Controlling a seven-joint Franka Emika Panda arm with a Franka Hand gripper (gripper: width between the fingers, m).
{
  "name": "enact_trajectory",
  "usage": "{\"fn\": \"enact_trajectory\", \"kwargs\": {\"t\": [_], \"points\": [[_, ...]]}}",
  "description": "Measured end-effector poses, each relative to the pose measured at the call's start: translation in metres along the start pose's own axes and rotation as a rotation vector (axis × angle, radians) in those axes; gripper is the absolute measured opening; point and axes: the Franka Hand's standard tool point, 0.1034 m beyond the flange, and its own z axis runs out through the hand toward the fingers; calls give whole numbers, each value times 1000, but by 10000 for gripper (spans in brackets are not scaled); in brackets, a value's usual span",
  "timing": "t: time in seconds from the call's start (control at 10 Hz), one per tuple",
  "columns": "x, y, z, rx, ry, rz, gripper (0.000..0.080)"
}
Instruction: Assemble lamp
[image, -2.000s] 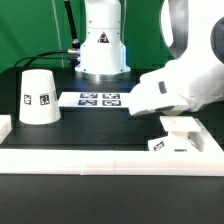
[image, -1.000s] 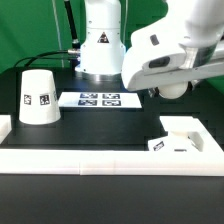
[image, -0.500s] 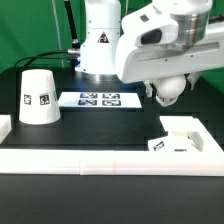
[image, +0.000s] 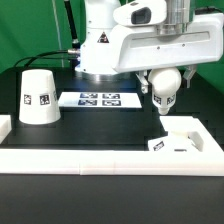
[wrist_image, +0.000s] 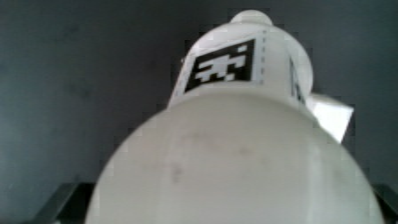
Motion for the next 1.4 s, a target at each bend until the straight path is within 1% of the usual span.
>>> {"fn": "enact_trajectory", "kwargs": {"t": [0.1,0.2,0.3,0.4,0.6,1.1,1.2,1.4], "points": [[1,2,-4,-11,55,-9,578],[7,8,-13,-35,168,-28,579],[6,12,-22,-50,225,-34,579],[8,13,-27,-57,257,-34,579],[6,14,-23,-58,259,-34,579],[7,13,-22,-59,256,-40,579],[11,13,-25,-60,246,-62,579],[25,11,-40,-53,223,-73,579]]}}
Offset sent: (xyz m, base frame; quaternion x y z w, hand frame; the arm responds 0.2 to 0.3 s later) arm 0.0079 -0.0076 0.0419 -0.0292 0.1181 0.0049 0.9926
